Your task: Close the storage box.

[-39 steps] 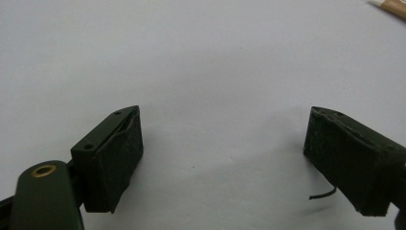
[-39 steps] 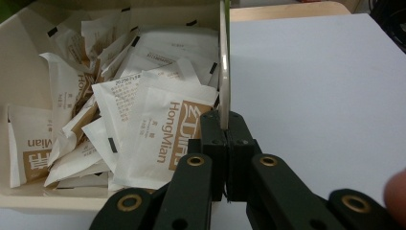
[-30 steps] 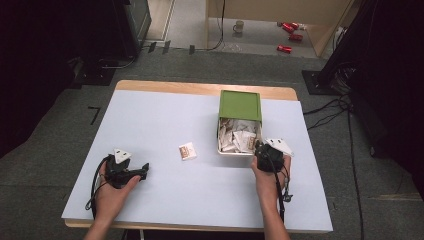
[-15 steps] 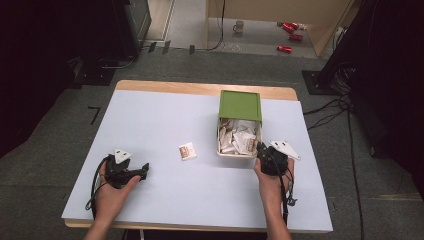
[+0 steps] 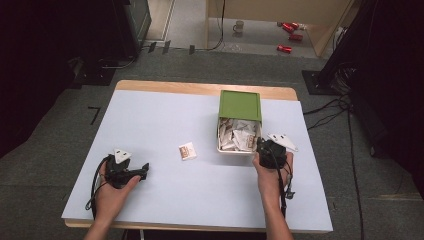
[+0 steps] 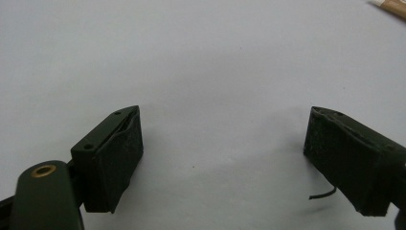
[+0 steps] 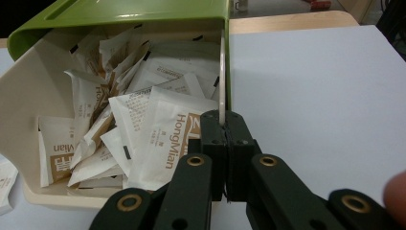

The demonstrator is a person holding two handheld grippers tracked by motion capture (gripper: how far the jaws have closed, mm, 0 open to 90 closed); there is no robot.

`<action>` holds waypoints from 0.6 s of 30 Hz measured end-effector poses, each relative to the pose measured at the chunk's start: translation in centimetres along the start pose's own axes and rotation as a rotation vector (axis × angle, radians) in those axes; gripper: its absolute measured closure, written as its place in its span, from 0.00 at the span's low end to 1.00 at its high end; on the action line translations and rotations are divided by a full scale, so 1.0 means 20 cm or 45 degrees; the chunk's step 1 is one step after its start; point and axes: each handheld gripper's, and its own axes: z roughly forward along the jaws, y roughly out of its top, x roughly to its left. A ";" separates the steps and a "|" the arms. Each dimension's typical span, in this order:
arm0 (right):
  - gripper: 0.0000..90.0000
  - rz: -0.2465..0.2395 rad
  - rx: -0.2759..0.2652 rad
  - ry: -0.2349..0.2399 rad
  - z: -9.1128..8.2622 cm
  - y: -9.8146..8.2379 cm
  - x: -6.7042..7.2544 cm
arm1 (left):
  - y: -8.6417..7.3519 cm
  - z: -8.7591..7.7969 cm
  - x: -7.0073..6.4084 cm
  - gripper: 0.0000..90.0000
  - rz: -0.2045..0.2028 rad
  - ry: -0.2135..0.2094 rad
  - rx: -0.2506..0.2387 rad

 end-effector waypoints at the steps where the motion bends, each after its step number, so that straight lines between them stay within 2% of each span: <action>1: 1.00 0.000 0.000 0.000 0.00 0.00 0.00 | 0.00 0.00 0.00 0.15 0.000 0.000 0.000; 11: 1.00 0.018 -0.002 -0.004 0.06 0.04 0.00 | 0.00 0.00 0.00 0.15 0.000 -0.001 0.001; 18: 0.96 0.031 -0.012 0.066 0.05 0.02 -0.03 | 0.00 0.00 0.00 0.15 -0.001 -0.002 0.000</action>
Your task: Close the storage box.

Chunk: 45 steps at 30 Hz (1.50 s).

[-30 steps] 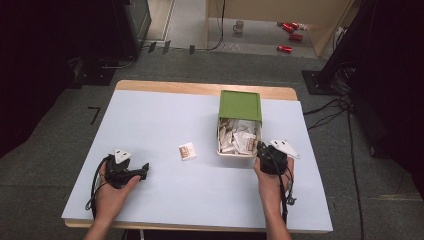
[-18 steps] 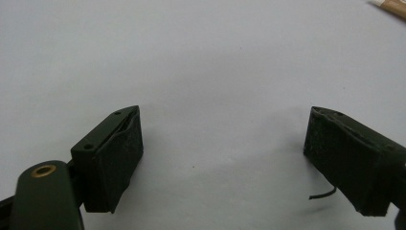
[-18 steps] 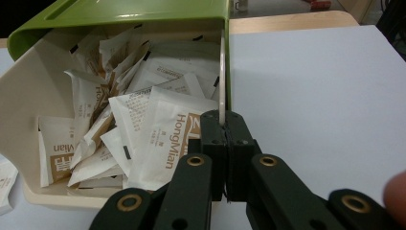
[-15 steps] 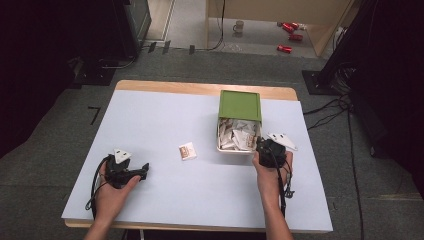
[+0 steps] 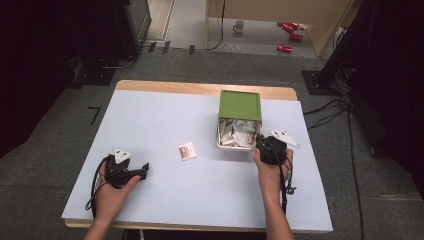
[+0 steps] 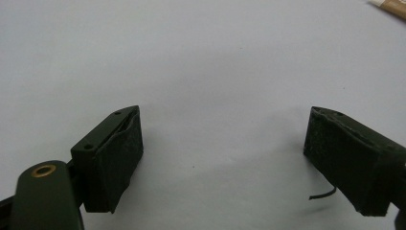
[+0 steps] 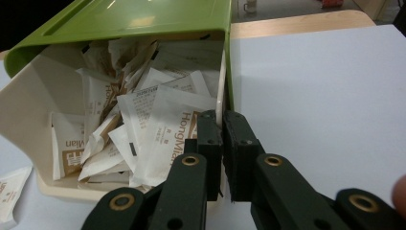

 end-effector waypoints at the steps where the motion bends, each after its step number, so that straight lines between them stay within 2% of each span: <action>1: 0.96 -0.005 -0.004 -0.001 -0.01 0.00 0.00 | 0.00 0.00 0.00 0.15 -0.001 -0.001 0.000; 8: 0.99 -0.015 -0.022 0.016 -0.06 -0.01 -0.01 | 0.00 0.00 0.00 0.15 0.000 0.000 0.000; 13: 1.00 -0.036 -0.008 -0.011 -0.05 0.00 0.01 | 0.00 0.00 0.00 0.15 0.001 0.001 0.001; 29: 1.00 -0.023 -0.001 -0.047 0.03 0.06 0.02 | 0.00 0.00 0.00 0.15 -0.001 0.000 0.003; 45: 1.00 -0.039 -0.004 -0.073 0.05 0.07 0.03 | 0.00 0.00 0.00 0.15 0.000 0.001 0.003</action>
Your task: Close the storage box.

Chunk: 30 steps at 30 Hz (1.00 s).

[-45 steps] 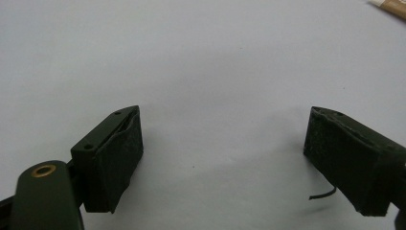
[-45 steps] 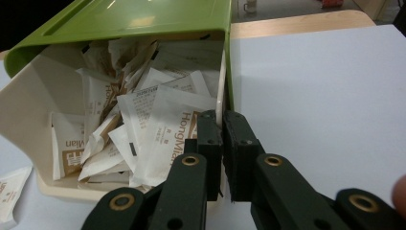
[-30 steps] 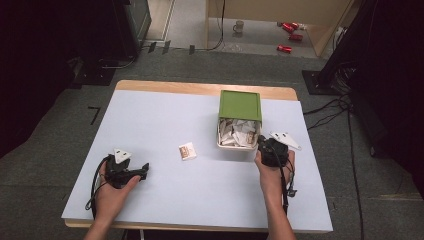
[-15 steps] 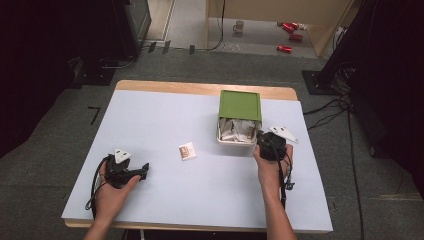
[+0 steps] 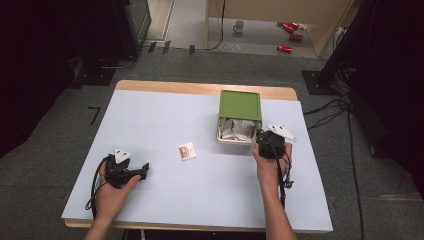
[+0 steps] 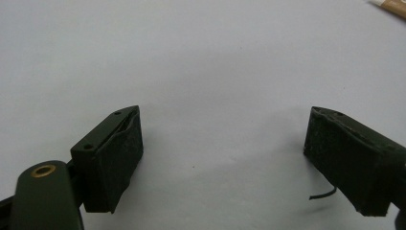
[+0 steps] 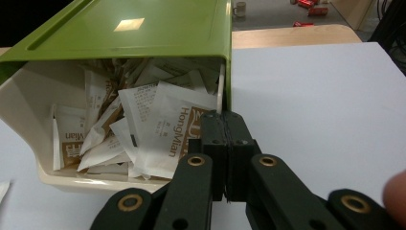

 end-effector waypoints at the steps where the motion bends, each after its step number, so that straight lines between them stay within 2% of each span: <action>1: 1.00 -0.001 -0.001 -0.003 0.00 0.00 0.00 | 0.00 0.00 0.00 0.15 0.000 0.000 0.000; 6: 1.00 -0.006 -0.004 -0.008 0.00 0.00 0.00 | 0.00 0.00 0.00 0.15 -0.001 0.000 0.000; 10: 0.99 -0.005 -0.016 0.021 0.00 -0.01 -0.01 | 0.00 0.00 0.00 0.15 0.000 0.000 -0.001; 12: 0.96 0.004 -0.015 0.041 0.00 -0.01 -0.02 | 0.00 0.00 0.00 0.15 0.000 -0.001 -0.001; 14: 0.87 0.023 -0.012 0.084 -0.01 -0.01 -0.04 | 0.00 0.00 0.00 0.15 0.000 -0.001 -0.001; 16: 0.78 0.005 -0.014 0.104 -0.02 -0.02 -0.05 | 0.00 0.00 0.00 0.15 0.000 -0.001 -0.001; 19: 0.56 -0.023 -0.016 0.145 -0.04 -0.02 -0.07 | 0.00 0.00 0.00 0.15 0.000 0.000 -0.001; 20: 0.51 -0.029 -0.015 0.166 -0.05 -0.02 -0.08 | 0.00 0.00 0.00 0.15 0.000 0.000 -0.001; 22: 0.39 -0.022 -0.028 0.209 -0.07 -0.02 -0.10 | 0.00 0.00 0.00 0.15 0.000 0.000 -0.001; 23: 0.32 -0.023 -0.030 0.211 -0.08 -0.02 -0.11 | 0.00 0.00 0.00 0.15 0.000 0.000 -0.001; 25: 0.13 0.008 -0.028 0.253 -0.10 -0.02 -0.13 | 0.00 0.00 0.00 0.15 0.001 0.000 -0.001; 27: 0.00 0.052 0.007 0.315 -0.12 -0.02 -0.16 | 0.00 0.00 0.00 0.15 0.001 0.000 -0.001; 28: 0.00 0.046 0.017 0.313 -0.13 -0.02 -0.16 | 0.00 0.00 0.00 0.15 0.001 0.000 -0.001; 30: 0.00 -0.017 0.000 0.192 -0.15 -0.04 -0.16 | 0.00 0.00 0.00 0.15 0.001 0.001 -0.001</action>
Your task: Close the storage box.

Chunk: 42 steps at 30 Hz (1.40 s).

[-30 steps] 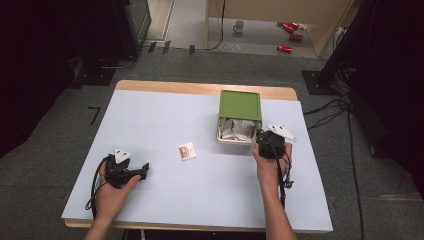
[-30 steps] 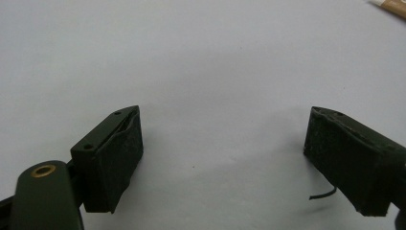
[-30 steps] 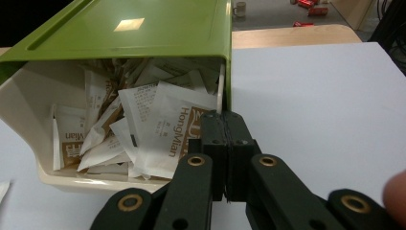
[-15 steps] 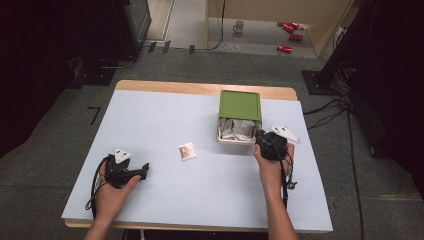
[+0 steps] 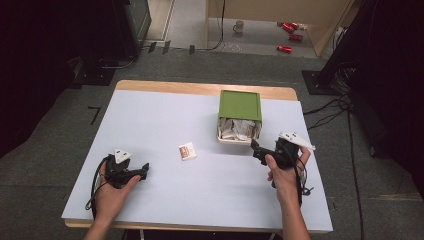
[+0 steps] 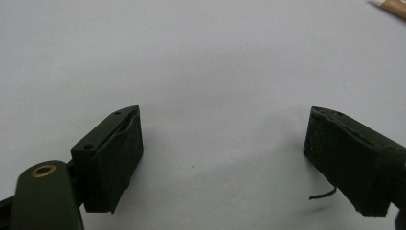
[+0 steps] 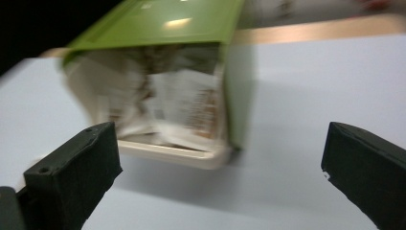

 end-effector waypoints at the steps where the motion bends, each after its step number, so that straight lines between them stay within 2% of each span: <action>1: 0.00 -0.015 0.007 -0.007 -0.01 0.00 0.00 | 0.00 0.00 0.00 0.15 0.000 0.000 0.000; 3: 0.00 -0.020 0.016 0.019 -0.04 -0.01 -0.02 | 0.00 0.00 0.00 0.15 0.000 0.000 0.000; 7: 0.00 -0.047 0.028 -0.004 -0.08 -0.04 -0.07 | 0.00 0.00 0.00 0.15 0.000 0.000 0.000; 19: 0.00 -0.015 0.080 -0.083 -0.17 -0.18 -0.26 | 0.00 0.00 0.00 0.15 0.000 0.000 0.000; 27: 0.00 -0.013 0.129 -0.135 -0.20 -0.29 -0.36 | 0.00 0.00 0.00 0.15 0.001 0.001 0.000; 35: 0.00 -0.031 0.188 -0.217 -0.27 -0.39 -0.46 | 0.00 0.00 0.00 0.15 0.001 0.001 -0.002; 38: 0.00 -0.066 0.206 -0.250 -0.28 -0.43 -0.47 | 0.00 0.00 0.00 0.15 -0.001 0.001 -0.002; 42: 0.00 -0.137 0.273 -0.304 -0.25 -0.50 -0.47 | 0.00 0.00 0.00 0.15 -0.001 0.001 -0.001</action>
